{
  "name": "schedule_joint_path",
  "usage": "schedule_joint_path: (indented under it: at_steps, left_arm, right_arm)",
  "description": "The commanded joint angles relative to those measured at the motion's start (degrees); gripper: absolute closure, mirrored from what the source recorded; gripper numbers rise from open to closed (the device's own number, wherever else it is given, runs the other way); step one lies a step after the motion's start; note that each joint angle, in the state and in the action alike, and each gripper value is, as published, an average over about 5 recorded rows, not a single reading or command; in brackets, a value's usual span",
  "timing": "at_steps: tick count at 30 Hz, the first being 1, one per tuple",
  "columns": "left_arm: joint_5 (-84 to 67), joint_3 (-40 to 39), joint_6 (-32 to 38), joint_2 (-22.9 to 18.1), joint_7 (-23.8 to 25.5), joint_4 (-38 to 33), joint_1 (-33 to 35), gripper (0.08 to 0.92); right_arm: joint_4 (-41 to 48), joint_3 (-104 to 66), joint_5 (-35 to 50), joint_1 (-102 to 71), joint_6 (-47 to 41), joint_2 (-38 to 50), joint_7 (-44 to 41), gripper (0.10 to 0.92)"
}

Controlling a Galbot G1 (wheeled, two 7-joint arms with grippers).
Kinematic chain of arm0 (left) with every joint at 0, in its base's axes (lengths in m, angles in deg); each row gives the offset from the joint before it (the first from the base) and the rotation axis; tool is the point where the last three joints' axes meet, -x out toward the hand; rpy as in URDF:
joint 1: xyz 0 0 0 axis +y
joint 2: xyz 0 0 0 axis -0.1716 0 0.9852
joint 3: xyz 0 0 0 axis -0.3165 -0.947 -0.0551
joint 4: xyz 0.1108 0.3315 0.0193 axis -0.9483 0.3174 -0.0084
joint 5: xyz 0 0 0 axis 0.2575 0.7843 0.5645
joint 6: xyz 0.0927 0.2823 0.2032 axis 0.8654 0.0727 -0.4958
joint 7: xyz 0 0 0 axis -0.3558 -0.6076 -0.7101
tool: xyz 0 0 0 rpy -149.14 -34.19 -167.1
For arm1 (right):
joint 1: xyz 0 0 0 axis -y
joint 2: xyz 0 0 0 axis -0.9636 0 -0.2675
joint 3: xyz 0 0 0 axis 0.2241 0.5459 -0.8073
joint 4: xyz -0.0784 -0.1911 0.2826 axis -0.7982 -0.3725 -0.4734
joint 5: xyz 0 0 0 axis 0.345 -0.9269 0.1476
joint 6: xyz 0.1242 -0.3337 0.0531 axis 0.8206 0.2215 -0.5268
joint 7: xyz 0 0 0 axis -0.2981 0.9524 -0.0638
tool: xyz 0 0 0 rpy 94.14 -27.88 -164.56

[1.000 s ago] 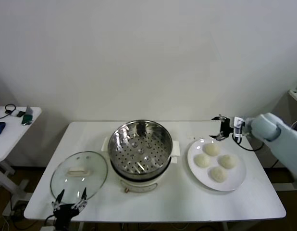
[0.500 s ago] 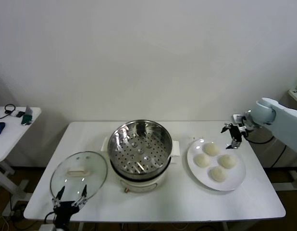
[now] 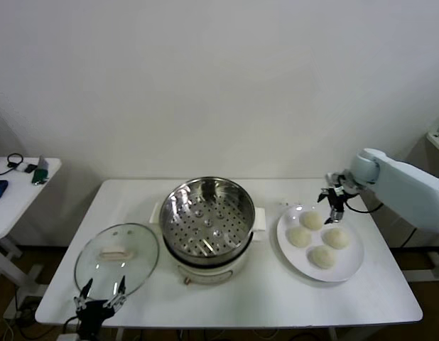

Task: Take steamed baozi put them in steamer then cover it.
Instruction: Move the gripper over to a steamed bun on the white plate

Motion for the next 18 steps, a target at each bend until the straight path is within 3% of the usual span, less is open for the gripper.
schedule_joint_path:
  at_steps: [1, 18]
  left_arm:
    - [0.03, -0.02, 0.01, -0.08, 0.04, 0.22, -0.01, 0.177]
    - [0.14, -0.15, -0.15, -0.02, -0.04, 1.44, -0.7, 0.177]
  right_arm:
    - [8.93, -4.12, -4.41, -4.27, 1.71, -5.56, 0.73, 0.203]
    - [11.43, -5.24, -5.86, -4.87, 1.58, -7.7, 0.46, 0.203]
